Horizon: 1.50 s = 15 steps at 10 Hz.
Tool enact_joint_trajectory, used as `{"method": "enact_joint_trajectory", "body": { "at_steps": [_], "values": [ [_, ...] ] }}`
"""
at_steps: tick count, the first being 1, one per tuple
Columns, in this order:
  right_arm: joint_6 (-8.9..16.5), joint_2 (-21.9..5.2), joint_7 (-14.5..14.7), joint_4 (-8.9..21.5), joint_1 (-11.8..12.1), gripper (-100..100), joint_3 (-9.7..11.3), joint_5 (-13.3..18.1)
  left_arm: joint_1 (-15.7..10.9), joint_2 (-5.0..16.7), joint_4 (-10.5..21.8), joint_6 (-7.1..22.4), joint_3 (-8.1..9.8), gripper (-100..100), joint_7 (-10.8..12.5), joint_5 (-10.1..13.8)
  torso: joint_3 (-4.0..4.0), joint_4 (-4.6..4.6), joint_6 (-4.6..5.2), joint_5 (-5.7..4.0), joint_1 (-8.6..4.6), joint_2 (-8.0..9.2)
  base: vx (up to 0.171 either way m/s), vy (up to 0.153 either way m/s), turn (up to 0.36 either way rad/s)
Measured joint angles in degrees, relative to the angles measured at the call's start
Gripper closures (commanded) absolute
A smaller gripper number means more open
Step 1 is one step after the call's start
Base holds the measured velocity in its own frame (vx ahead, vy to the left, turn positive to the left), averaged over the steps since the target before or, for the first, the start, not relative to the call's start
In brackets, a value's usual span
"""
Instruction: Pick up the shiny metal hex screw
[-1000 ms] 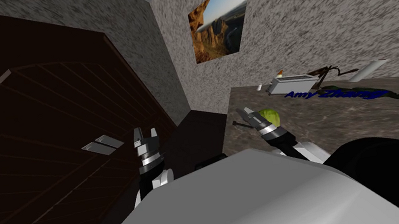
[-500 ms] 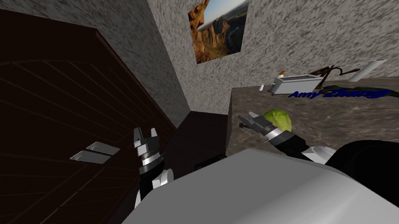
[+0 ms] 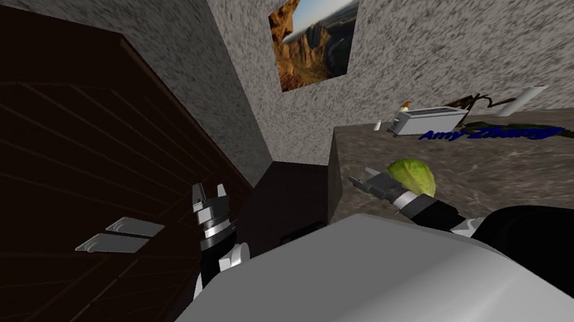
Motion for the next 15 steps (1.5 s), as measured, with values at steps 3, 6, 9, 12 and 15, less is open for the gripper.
{"method": "enact_joint_trajectory", "body": {
  "at_steps": [3, 6, 9, 12, 15],
  "values": [
    [0.64, -2.60, 1.13, 0.86, 2.47, -100, -1.26, 3.62, -0.01, 0.00, 0.00, 0.00, 0.00, 0, 0.00, 0.00, 0.01, 0.00, -0.03, -0.01, -0.08, 0.04, 0.107, 0.056, -0.076],
    [0.70, -4.58, 2.98, 1.84, 6.14, -100, -2.39, 7.80, 0.00, 0.00, 0.00, 0.00, 0.00, 0, 0.00, 0.00, 0.00, 0.00, -0.01, -0.03, -0.15, 0.00, 0.101, 0.036, -0.073],
    [0.90, -6.61, 4.31, 2.60, 8.96, -100, -3.17, 11.42, -0.01, 0.00, 0.00, 0.00, 0.00, 0, 0.00, 0.00, 0.03, 0.01, -0.04, -0.04, -0.18, 0.07, 0.101, 0.033, -0.084],
    [1.25, -9.48, 5.47, 4.00, 11.89, -100, -4.05, 15.50, -0.01, 0.01, 0.00, 0.00, 0.01, 0, 0.00, 0.00, 0.01, 0.00, -0.03, -0.06, -0.27, 0.04, 0.102, 0.014, -0.059],
    [2.20, -12.91, 6.54, 5.64, 14.80, -100, -4.07, 20.28, 0.00, 0.01, 0.00, 0.00, 0.01, 0, 0.00, 0.00, -0.12, -0.05, -0.02, -0.07, -0.28, -0.20, 0.147, 0.011, -0.099]
  ]
}}
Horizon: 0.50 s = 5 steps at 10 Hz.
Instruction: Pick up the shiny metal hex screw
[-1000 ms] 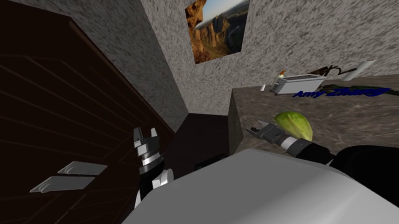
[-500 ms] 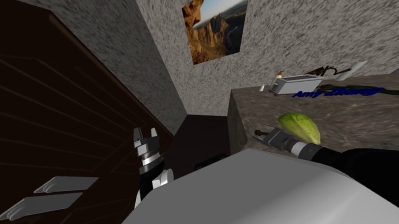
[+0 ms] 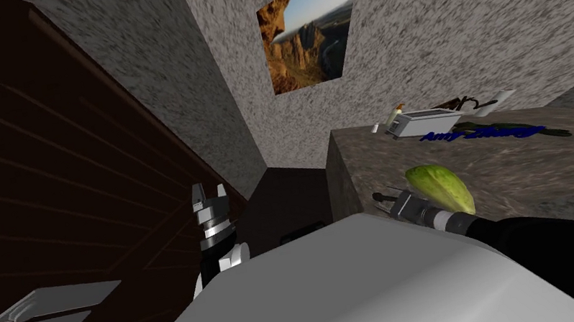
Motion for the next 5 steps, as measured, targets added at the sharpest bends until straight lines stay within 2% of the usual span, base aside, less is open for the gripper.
{"method": "enact_joint_trajectory", "body": {
  "at_steps": [2, 3, 5],
  "values": [
    [-0.21, -1.82, 0.63, 0.68, 2.22, -100, -1.00, 2.61, -0.01, 0.00, 0.00, 0.00, 0.00, 0, 0.00, 0.00, 0.08, 0.03, -0.01, 0.01, -0.01, 0.15, 0.133, 0.004, -0.109],
    [-0.10, -3.65, 0.83, 1.62, 3.40, -100, -1.24, 4.35, 0.00, 0.00, 0.00, 0.00, 0.00, 0, 0.00, 0.00, 0.04, 0.02, -0.01, -0.01, -0.06, 0.08, 0.115, -0.015, -0.052],
    [0.04, -5.16, 1.31, 1.95, 5.59, -100, -1.64, 6.97, -0.01, 0.00, 0.00, 0.00, 0.00, 0, 0.00, 0.00, 0.10, 0.04, -0.02, -0.03, -0.13, 0.18, 0.133, -0.019, -0.088]
  ]
}}
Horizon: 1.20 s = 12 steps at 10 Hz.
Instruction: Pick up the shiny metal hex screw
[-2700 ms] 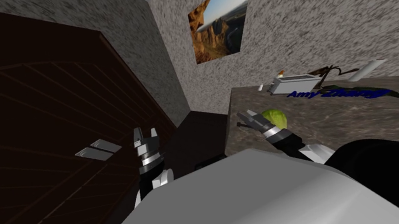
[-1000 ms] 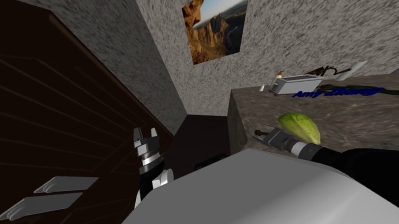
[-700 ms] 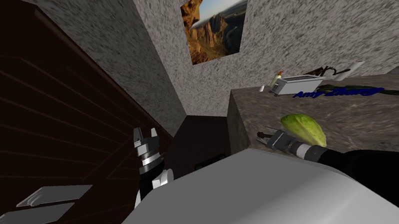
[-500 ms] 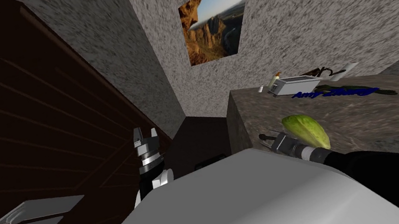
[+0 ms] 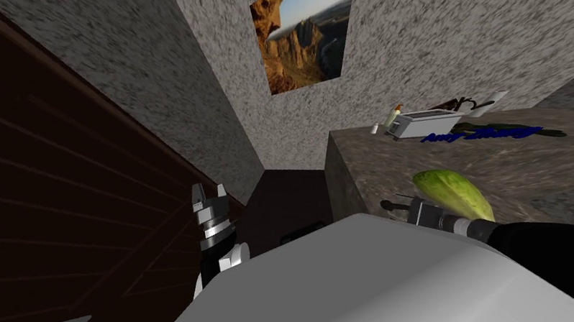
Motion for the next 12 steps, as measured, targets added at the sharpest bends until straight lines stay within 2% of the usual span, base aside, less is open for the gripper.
{"method": "enact_joint_trajectory", "body": {
  "at_steps": [3, 7, 8, 9, 11, 12],
  "values": [
    [-0.44, -4.10, 1.36, 2.68, 3.33, -100, -0.66, 4.77, 0.01, 0.00, 0.00, 0.00, 0.00, 0, 0.00, 0.00, -0.14, -0.06, -0.02, -0.01, -0.01, -0.24, 0.158, -0.017, -0.086],
    [-0.34, -7.72, 1.98, 4.43, 6.39, -100, -0.59, 9.37, 0.00, 0.00, 0.00, 0.00, 0.00, 0, 0.00, 0.00, 0.02, 0.01, -0.02, -0.01, -0.01, 0.04, 0.101, -0.019, -0.072],
    [-0.17, -9.10, 1.60, 4.79, 7.26, -100, -0.63, 10.68, 0.00, 0.00, 0.00, 0.00, 0.00, 0, 0.00, 0.00, 0.00, 0.00, -0.02, -0.01, -0.05, 0.01, 0.098, -0.040, -0.074],
    [-0.87, -9.28, 2.71, 5.43, 8.35, -100, -1.06, 10.97, -0.01, 0.00, 0.00, 0.00, 0.00, 0, 0.00, 0.00, 0.04, 0.01, -0.01, -0.02, -0.11, 0.08, 0.070, -0.032, -0.032],
    [-0.56, -10.96, 2.00, 5.96, 9.05, -100, -0.31, 12.94, -0.01, 0.00, 0.00, 0.00, 0.00, 0, 0.00, 0.00, 0.15, 0.06, -0.02, -0.03, -0.06, 0.27, 0.027, -0.010, -0.021],
    [-0.47, -11.05, 1.81, 6.01, 9.08, 0, -0.24, 13.07, -0.02, 0.00, 0.00, 0.00, 0.00, 0, 0.00, 0.00, 0.21, 0.08, -0.02, -0.01, -0.01, 0.38, 0.000, 0.000, 0.000]
  ]
}}
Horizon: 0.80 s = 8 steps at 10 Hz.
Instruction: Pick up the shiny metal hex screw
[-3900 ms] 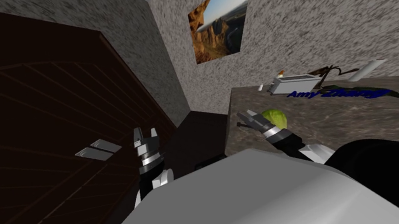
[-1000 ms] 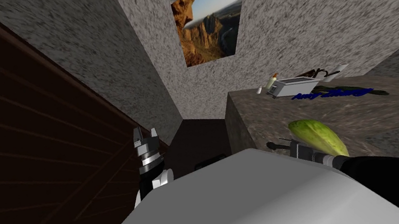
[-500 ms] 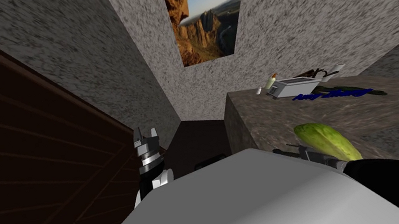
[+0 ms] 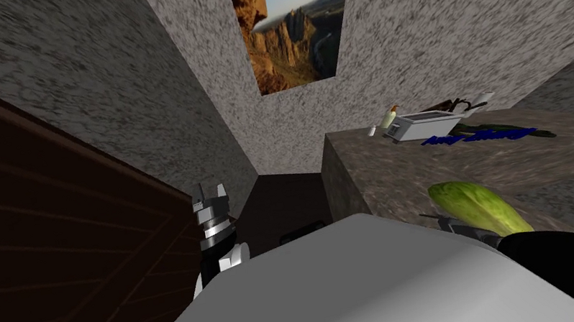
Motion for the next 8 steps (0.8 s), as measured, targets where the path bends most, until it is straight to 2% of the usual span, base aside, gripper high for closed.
{"method": "enact_joint_trajectory", "body": {
  "at_steps": [1, 8],
  "values": [
    [-0.01, 0.01, 0.02, -0.01, 0.00, -100, -0.01, -0.02, 0.00, 0.00, 0.00, 0.00, 0.00, 0, 0.00, 0.00, 0.04, 0.02, 0.00, 0.01, 0.02, 0.06, 0.067, -0.024, -0.168],
    [-2.30, 2.15, 10.56, 1.06, -0.46, -100, 1.30, -4.81, 0.01, 0.00, 0.00, 0.00, 0.01, 0, 0.00, 0.00, -0.10, -0.03, 0.02, -0.01, -0.02, -0.17, 0.080, -0.024, -0.129]
  ]
}}
